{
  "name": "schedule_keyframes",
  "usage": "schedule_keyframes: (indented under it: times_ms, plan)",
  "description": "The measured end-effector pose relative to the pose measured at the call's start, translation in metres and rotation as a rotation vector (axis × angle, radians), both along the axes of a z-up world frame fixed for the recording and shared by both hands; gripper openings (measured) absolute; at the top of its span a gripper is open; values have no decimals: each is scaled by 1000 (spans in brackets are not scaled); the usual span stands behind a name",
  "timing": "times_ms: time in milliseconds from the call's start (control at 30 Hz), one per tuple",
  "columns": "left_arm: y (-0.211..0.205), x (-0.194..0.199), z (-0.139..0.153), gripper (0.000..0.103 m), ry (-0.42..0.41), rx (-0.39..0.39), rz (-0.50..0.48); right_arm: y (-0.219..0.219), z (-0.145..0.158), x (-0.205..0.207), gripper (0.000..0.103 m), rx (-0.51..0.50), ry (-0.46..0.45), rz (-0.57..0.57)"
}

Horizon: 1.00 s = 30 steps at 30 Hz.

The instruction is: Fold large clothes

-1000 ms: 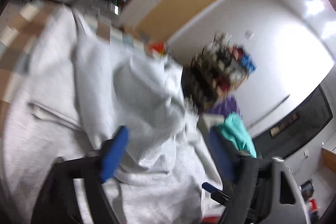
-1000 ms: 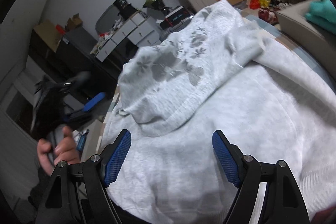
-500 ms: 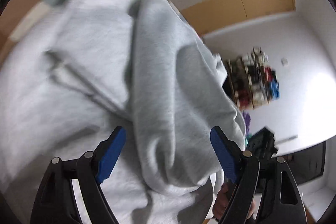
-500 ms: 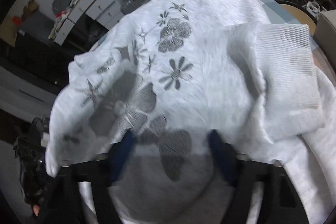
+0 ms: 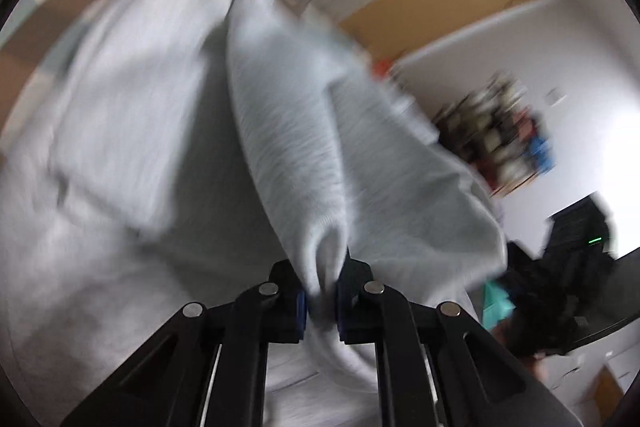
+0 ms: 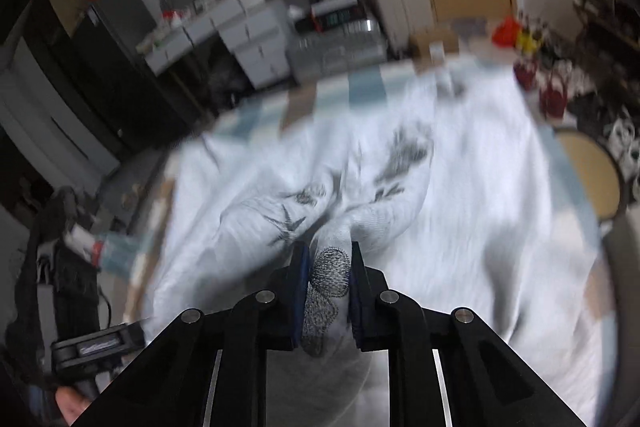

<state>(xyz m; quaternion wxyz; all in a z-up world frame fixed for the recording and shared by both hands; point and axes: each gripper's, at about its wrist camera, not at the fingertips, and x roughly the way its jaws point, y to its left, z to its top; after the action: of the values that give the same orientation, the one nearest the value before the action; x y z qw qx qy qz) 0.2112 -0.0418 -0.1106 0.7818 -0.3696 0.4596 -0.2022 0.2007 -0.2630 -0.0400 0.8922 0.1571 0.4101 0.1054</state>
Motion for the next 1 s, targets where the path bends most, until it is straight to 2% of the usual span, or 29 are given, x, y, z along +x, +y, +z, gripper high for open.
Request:
schedule_keyframes:
  times_ms: [100,133,167,200,267,300,367,400,467,533,600,633,667,700,733,800,900,967,1000]
  plan:
    - [21,-5,20,6,-138,-106,74,-18,26,-14,12,83,-176,-57]
    - [26,-6,19,6,-141,-118,92,-25,26,-23,11,107,-226,-74]
    - [30,-7,17,6,-128,-111,101,-24,21,-24,11,99,-234,-82]
    - [27,-5,11,6,-98,-71,95,-21,11,-23,10,74,-219,-87]
    - [23,-6,-1,6,-62,25,89,-16,-26,-26,9,3,-127,-78]
    - [18,-4,-14,6,-18,82,71,-18,-43,-25,8,-28,-76,-81]
    - [24,-5,-29,6,40,101,48,-24,-72,-28,7,-75,15,-100]
    - [24,-4,-40,6,86,128,35,-28,-81,-30,3,-101,42,-117]
    - [29,-6,-40,7,110,161,29,-40,-91,-34,1,-141,112,-169]
    - [33,-10,-35,11,105,164,17,-53,-94,-37,1,-109,179,-179]
    - [36,-18,-29,16,104,174,16,-61,-79,-45,5,-88,151,-191]
    - [35,-20,-25,23,103,192,17,-61,-66,-49,8,-82,125,-180]
    - [35,-27,-24,25,103,213,18,-60,-57,-50,13,-72,107,-166]
    - [34,-32,-19,25,85,224,23,-55,-45,-52,29,-49,84,-144]
    - [32,-32,-14,26,75,239,21,-49,-33,-53,56,-18,57,-117]
    - [27,-33,-5,26,54,294,9,-32,-18,-52,84,41,16,-59]
    - [22,-36,-5,27,18,384,7,2,-24,-29,84,87,79,29]
    - [20,-37,-6,28,12,397,-7,26,-41,-10,84,71,169,44]
    - [19,-37,-7,28,15,401,-17,33,-49,-1,81,67,206,45]
